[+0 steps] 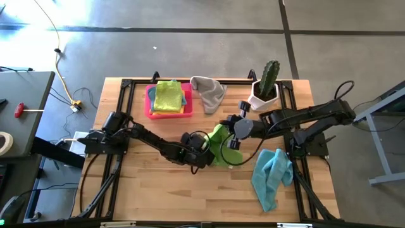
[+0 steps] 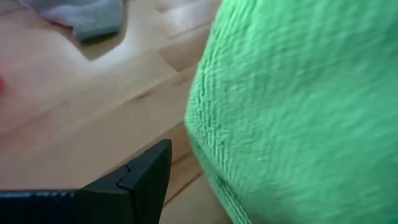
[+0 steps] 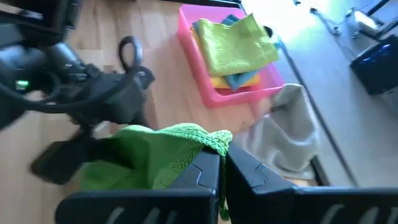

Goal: Fold microfiber towels
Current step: Fold the green towel on the table

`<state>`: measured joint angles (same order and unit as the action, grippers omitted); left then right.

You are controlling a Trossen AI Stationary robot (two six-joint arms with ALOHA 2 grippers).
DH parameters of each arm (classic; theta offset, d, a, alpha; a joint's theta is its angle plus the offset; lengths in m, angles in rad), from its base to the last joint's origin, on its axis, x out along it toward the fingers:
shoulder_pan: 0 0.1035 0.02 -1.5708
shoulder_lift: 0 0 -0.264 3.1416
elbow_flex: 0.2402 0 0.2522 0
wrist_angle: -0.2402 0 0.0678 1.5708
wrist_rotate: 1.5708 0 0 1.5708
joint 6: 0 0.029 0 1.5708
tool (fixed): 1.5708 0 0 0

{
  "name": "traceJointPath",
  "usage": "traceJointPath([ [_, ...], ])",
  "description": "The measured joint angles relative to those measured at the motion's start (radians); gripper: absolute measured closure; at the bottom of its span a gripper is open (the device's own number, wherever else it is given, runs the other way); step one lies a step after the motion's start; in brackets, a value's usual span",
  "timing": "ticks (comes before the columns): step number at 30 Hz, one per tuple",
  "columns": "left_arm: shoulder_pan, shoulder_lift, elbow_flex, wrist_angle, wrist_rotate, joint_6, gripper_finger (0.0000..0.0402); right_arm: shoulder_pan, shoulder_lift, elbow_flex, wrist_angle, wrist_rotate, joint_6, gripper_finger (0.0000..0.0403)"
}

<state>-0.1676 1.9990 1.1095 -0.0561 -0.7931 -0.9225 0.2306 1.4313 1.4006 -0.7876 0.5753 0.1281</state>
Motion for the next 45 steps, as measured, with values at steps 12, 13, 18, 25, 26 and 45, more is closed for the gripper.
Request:
traceJointPath([
  [12, -0.011, 0.001, 0.0, 0.003, 0.056, -0.009, 0.017, -0.085, -0.001, 0.0, 0.028, 0.115, -0.097, 0.0403],
  [13, -0.011, 0.001, 0.0, 0.002, 0.056, -0.009, 0.017, -0.09, -0.001, 0.0, 0.036, 0.115, -0.104, 0.0403],
  [18, -0.011, 0.001, 0.0, -0.009, 0.057, -0.009, 0.0171, -0.108, -0.007, 0.0, 0.067, 0.114, -0.135, 0.0403],
  [25, -0.005, 0.001, 0.0, -0.021, 0.02, -0.01, 0.0224, -0.113, -0.031, 0.0, 0.084, 0.09, -0.128, 0.0403],
  [26, -0.002, 0.001, 0.0, -0.024, 0.018, -0.01, 0.0238, -0.113, -0.033, 0.0, 0.082, 0.074, -0.127, 0.0403],
  [45, -0.057, -0.211, 0.091, -0.659, 0.191, 0.116, 0.0399, -0.088, -0.034, 0.0, -0.179, -0.025, 0.004, 0.0403],
])
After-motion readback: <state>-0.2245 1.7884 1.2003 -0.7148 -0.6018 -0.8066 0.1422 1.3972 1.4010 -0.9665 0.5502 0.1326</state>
